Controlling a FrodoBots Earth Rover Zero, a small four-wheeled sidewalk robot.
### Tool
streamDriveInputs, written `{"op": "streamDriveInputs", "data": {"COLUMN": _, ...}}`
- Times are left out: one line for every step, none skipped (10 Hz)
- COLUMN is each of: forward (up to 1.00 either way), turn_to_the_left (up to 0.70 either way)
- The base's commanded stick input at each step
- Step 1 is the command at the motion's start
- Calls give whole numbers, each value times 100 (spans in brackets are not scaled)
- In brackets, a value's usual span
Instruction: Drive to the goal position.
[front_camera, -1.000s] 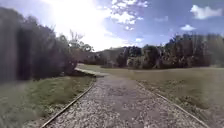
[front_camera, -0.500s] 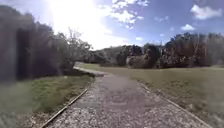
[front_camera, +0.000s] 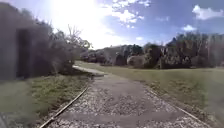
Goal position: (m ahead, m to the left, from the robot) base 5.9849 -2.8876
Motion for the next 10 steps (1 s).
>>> {"op": "streamDriveInputs", "data": {"forward": 70, "turn_to_the_left": 1}}
{"op": "streamDriveInputs", "data": {"forward": 70, "turn_to_the_left": 1}}
{"op": "streamDriveInputs", "data": {"forward": 70, "turn_to_the_left": 1}}
{"op": "streamDriveInputs", "data": {"forward": 70, "turn_to_the_left": 1}}
{"op": "streamDriveInputs", "data": {"forward": 70, "turn_to_the_left": 1}}
{"op": "streamDriveInputs", "data": {"forward": 70, "turn_to_the_left": 1}}
{"op": "streamDriveInputs", "data": {"forward": 70, "turn_to_the_left": 1}}
{"op": "streamDriveInputs", "data": {"forward": 70, "turn_to_the_left": 1}}
{"op": "streamDriveInputs", "data": {"forward": 70, "turn_to_the_left": 1}}
{"op": "streamDriveInputs", "data": {"forward": 70, "turn_to_the_left": 1}}
